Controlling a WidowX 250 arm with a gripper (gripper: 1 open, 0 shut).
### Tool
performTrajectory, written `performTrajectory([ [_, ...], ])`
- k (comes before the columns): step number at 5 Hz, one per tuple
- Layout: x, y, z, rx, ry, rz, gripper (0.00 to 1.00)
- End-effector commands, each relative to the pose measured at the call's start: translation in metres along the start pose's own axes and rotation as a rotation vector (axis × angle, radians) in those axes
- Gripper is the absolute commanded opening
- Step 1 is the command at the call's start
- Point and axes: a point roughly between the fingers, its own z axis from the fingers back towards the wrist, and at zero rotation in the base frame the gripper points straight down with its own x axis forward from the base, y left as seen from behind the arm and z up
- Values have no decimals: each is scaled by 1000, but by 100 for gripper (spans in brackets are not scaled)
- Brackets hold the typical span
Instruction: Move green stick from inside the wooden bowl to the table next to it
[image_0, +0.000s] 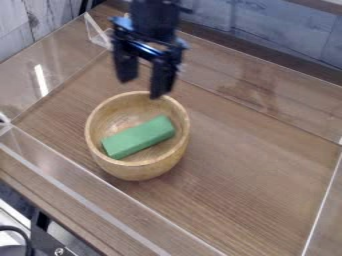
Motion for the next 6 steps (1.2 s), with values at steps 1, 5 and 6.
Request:
performTrajectory([
  [1, -6, 14, 3, 18, -47, 22, 100],
  [5, -13, 33, -64, 35, -84, -106, 100],
  [6, -11, 32, -73, 28, -89, -138, 100],
])
